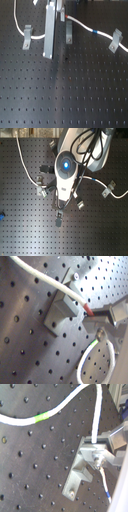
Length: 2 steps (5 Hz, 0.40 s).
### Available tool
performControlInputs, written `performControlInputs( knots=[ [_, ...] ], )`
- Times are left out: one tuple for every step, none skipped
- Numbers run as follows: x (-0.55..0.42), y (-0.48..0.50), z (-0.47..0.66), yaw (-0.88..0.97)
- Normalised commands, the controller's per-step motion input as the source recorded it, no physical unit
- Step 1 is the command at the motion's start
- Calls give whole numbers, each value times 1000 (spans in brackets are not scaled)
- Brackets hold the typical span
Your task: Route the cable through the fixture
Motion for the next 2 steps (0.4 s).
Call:
performControlInputs(
  knots=[
    [9,-2,-19,0],
    [-112,27,99,11]
  ],
)
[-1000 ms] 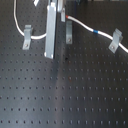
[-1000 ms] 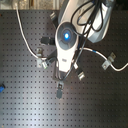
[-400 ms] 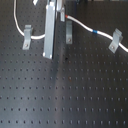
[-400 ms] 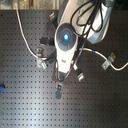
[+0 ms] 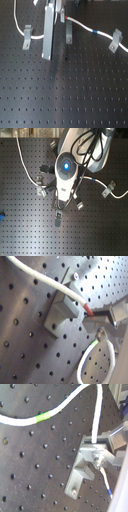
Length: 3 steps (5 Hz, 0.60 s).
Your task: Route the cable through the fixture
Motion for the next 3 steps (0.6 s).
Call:
performControlInputs(
  knots=[
    [-141,129,26,49],
    [20,90,62,23],
    [74,287,176,220]
  ],
)
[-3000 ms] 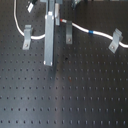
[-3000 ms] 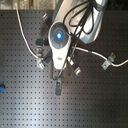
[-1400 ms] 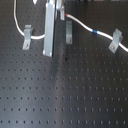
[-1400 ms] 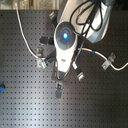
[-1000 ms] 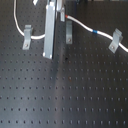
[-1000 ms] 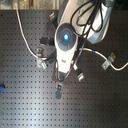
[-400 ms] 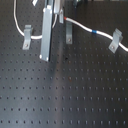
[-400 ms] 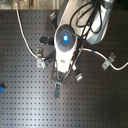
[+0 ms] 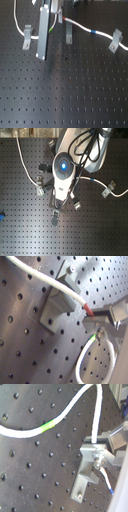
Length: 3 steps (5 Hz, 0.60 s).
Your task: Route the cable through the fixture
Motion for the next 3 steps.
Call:
performControlInputs(
  knots=[
    [64,214,128,177],
    [-27,-72,58,0],
    [-173,-102,474,-66]
  ],
)
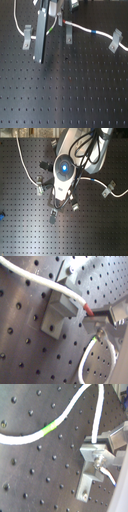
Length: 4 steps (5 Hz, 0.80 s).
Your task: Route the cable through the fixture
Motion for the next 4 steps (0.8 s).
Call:
performControlInputs(
  knots=[
    [-249,-6,685,-106],
    [-217,89,599,-103],
    [-91,145,421,-120],
    [108,331,741,-143]
  ],
)
